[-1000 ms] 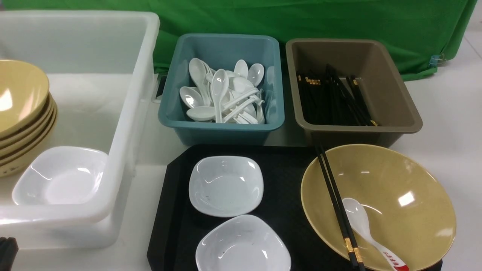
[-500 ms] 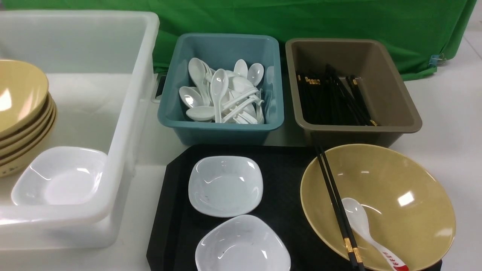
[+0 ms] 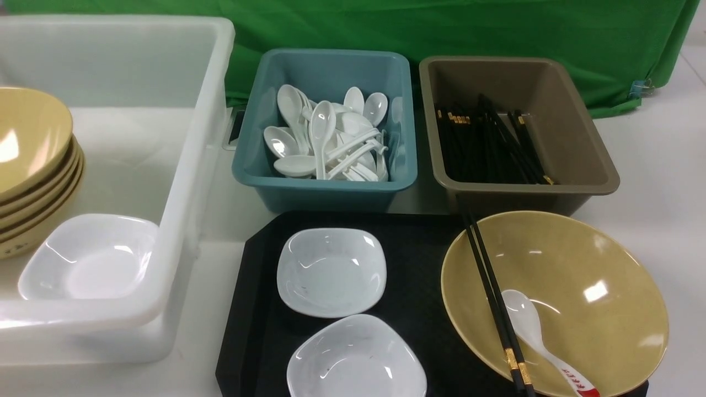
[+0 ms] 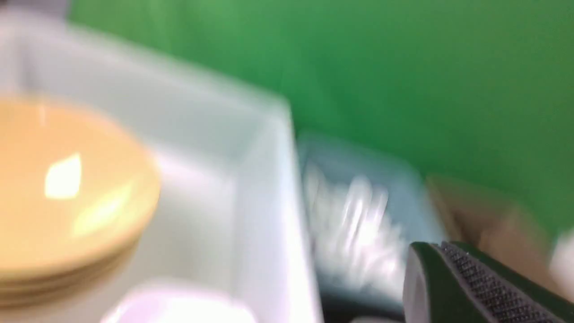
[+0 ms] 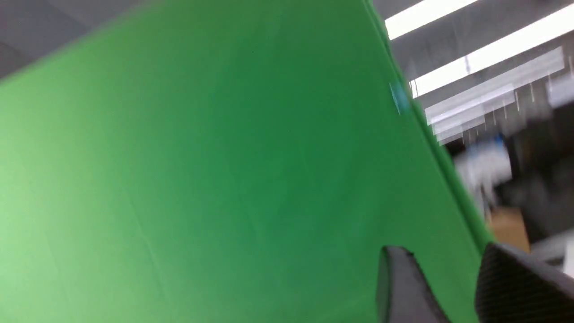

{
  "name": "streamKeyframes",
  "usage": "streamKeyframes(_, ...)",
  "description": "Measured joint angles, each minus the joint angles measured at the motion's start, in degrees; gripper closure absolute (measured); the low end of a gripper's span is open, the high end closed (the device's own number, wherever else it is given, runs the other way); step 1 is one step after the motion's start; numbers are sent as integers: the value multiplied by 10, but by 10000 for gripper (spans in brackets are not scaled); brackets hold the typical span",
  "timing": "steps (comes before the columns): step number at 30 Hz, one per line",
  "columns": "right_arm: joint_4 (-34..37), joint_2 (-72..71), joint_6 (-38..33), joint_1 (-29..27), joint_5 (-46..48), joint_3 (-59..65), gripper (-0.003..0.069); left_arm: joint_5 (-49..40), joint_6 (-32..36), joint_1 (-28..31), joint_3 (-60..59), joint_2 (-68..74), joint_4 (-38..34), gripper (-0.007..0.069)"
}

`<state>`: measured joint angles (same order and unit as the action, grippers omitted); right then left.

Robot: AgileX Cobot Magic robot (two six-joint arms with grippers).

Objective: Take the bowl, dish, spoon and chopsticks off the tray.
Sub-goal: Use the right arm to grab the chopsticks

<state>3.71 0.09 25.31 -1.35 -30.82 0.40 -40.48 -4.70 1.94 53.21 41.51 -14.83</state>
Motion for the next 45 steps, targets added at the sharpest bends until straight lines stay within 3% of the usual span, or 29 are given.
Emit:
streamKeyframes(1, 1, 0, 0, 0, 0, 0, 417, -14, 16, 0, 2, 7, -3, 606)
streamKeyframes(4, 8, 0, 12, 0, 2, 0, 468, -93, 170, 0, 17, 120, -88, 606)
streamKeyframes(5, 6, 0, 15, 0, 10, -1, 485, -98, 188, 0, 17, 125, -93, 606)
streamKeyframes(9, -23, 29, 18, 16, 222, -95, 625, -119, 313, -31, 19, 210, -175, 606)
streamKeyframes(16, -29, 263, -90, 119, 559, -338, 652, -126, 290, -188, 51, 286, -72, 606)
streamKeyframes(19, -22, 414, -143, 195, 716, -450, 652, -155, 270, -256, 85, 318, -21, 606)
streamKeyframes(23, -20, 554, -164, 263, 810, -542, 646, -177, 275, -316, 140, 350, -3, 606)
streamKeyframes(27, -18, 676, -170, 302, 839, -605, 554, -153, 334, -339, 173, 361, -17, 606)
streamKeyframes(30, -8, 759, -172, 315, 845, -645, 368, -93, 355, -341, 178, 361, -37, 606)
streamKeyframes(34, 9, 831, -173, 316, 840, -667, 184, -60, 388, -341, 178, 373, -52, 606)
streamKeyframes(38, 14, 877, -173, 316, 833, -675, 136, -56, 421, -341, 178, 396, -83, 606)
streamKeyframes(45, 28, 948, -173, 316, 794, -676, 130, -45, 429, -341, 178, 446, -95, 606)
